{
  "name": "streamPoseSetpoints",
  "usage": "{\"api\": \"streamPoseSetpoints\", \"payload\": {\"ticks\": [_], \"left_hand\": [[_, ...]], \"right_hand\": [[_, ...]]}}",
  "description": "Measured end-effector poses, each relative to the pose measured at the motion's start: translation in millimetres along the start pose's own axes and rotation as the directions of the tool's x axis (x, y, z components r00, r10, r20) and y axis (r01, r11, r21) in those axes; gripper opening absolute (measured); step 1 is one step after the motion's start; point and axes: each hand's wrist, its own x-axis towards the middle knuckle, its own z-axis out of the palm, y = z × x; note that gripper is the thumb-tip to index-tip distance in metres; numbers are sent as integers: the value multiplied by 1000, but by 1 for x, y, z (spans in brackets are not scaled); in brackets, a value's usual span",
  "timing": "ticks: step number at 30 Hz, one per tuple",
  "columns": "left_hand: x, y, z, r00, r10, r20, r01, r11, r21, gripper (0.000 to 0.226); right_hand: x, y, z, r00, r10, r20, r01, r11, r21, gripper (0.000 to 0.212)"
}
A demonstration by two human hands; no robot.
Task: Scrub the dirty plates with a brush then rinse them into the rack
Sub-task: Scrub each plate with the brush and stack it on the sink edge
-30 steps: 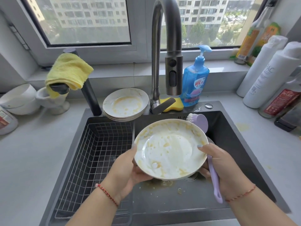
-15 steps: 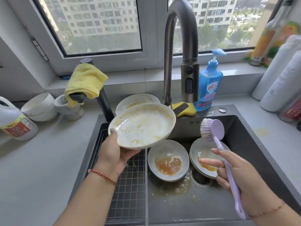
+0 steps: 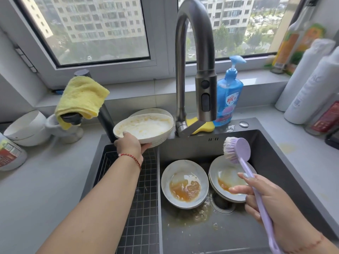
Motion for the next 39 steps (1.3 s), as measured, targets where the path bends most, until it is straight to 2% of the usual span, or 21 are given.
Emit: {"api": "streamPoseSetpoints", "payload": {"ticks": [6, 9, 13, 15, 17, 20, 22, 24, 27, 31, 35, 39], "left_hand": [[7, -4, 17, 989, -11, -145, 16, 999, 30, 39], [19, -1, 19, 983, -47, -180, 58, 997, 59, 47], [31, 0, 19, 1000, 7, -1, -7, 957, 290, 42], [31, 1, 21, 999, -2, -33, 12, 946, 325, 42], [31, 2, 22, 986, -61, -156, 103, 955, 277, 45], [31, -6, 22, 973, -139, -182, 159, 982, 98, 32], [33, -12, 20, 972, -113, -205, 139, 983, 118, 30], [32, -17, 20, 980, -36, -196, 76, 977, 201, 37], [26, -23, 20, 989, 6, -147, 38, 955, 294, 48], [27, -33, 17, 995, 36, -97, -4, 951, 311, 51], [33, -39, 12, 996, 21, -87, 7, 952, 307, 62], [35, -38, 12, 992, -101, -70, 115, 961, 250, 75]], "right_hand": [[5, -1, -5, 1000, -9, -20, 9, 1000, -2, 25], [9, -1, -8, 1000, -10, -21, 10, 1000, 4, 26], [13, 1, -8, 1000, -10, -10, 10, 1000, -3, 25], [14, 2, -8, 1000, -13, -5, 13, 1000, -4, 25], [15, 3, -8, 1000, -13, -4, 13, 1000, -2, 25], [17, 4, -8, 1000, -8, -1, 8, 1000, -3, 23], [18, 4, -8, 1000, -6, 4, 6, 1000, -7, 22], [19, 5, -9, 1000, -4, 4, 4, 1000, -11, 22], [20, 6, -10, 1000, 0, -2, 0, 1000, -10, 21], [20, 7, -11, 1000, 0, -6, 0, 1000, -9, 21], [19, 8, -14, 1000, 6, -2, -6, 1000, -9, 21], [20, 8, -19, 1000, 10, -18, -10, 1000, 9, 21]]}}
